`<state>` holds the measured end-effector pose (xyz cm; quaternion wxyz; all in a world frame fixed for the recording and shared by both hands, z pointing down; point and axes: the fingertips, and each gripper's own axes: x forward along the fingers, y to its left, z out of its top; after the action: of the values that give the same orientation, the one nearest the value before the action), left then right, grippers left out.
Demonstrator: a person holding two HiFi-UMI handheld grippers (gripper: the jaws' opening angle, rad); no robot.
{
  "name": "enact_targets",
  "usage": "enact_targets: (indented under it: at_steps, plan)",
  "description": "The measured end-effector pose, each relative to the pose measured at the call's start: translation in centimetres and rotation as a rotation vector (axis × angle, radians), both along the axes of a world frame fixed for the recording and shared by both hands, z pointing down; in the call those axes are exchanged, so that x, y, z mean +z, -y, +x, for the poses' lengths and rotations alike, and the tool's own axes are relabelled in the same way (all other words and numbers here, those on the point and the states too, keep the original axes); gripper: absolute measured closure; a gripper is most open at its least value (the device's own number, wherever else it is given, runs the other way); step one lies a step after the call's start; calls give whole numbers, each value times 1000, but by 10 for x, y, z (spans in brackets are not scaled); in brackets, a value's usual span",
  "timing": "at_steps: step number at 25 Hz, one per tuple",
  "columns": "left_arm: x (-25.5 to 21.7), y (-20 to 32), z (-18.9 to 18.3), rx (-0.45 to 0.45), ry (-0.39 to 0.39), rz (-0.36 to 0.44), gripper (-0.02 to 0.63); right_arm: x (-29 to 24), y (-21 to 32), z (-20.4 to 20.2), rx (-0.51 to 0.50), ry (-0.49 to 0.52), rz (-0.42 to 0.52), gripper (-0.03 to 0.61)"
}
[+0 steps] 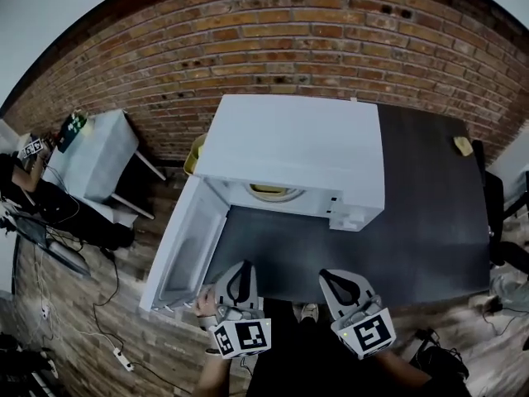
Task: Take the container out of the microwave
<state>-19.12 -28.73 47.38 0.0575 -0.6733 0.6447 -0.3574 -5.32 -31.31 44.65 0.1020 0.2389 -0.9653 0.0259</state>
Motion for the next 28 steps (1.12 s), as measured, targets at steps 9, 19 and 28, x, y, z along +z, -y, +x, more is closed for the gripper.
enact_targets:
  at_steps: [9,19,28]
  plan:
    - [30,67,-8,74,78,10,604,-4,37,-1,65,-3,24,515]
    - [72,121,-27,136,132,4,518,-5,47,-2,102,-18,23,515]
    - [100,159,-46,178,233,-97,420,13,55,4,129,-67,-6,515]
